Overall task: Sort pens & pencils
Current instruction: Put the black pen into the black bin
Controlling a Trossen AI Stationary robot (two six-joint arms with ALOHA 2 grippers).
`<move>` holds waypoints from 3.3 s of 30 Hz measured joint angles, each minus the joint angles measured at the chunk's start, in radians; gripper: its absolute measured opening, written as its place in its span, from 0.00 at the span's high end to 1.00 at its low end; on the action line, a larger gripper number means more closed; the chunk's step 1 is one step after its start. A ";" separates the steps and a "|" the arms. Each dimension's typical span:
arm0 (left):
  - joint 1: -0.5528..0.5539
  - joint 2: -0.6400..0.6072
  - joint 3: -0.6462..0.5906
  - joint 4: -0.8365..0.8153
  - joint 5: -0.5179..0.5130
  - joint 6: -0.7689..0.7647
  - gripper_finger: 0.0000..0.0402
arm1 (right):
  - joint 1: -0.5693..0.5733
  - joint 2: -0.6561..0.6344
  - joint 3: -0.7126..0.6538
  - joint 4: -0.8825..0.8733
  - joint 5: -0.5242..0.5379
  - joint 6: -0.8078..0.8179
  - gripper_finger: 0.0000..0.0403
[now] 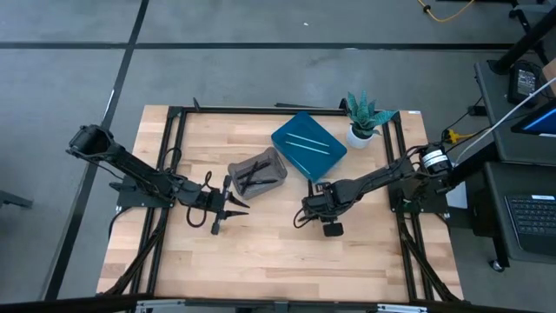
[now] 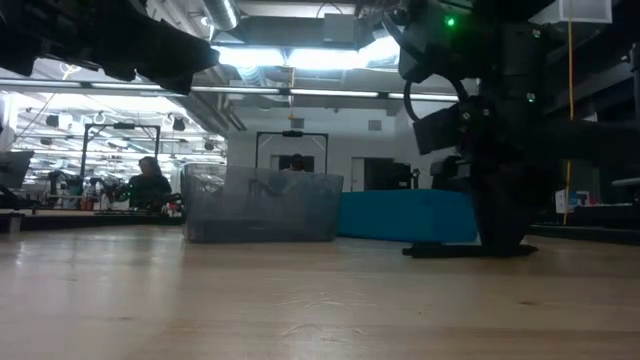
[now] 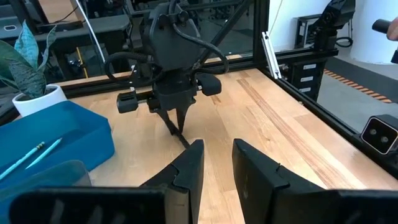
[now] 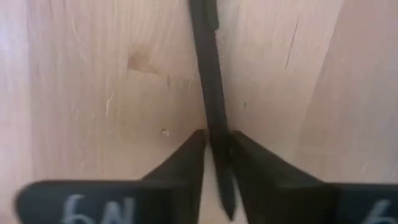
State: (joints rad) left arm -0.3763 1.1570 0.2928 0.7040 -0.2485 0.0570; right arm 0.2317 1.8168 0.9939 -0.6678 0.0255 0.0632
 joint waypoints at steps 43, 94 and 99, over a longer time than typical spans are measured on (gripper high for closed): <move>0.003 0.000 0.000 0.049 -0.038 0.105 0.80 | -0.014 -0.091 0.319 -0.289 0.057 0.064 0.94; 0.138 -0.147 0.001 0.035 0.010 0.143 0.80 | 0.032 -0.633 -0.501 1.232 0.272 -0.183 0.94; 0.195 -0.122 0.001 0.098 0.106 0.129 0.80 | -0.002 -0.612 -0.535 1.354 0.207 -0.200 0.94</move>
State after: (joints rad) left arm -0.1813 1.0354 0.2934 0.8024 -0.1422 0.1857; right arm 0.2300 1.2051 0.4591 0.6860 0.2320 -0.1370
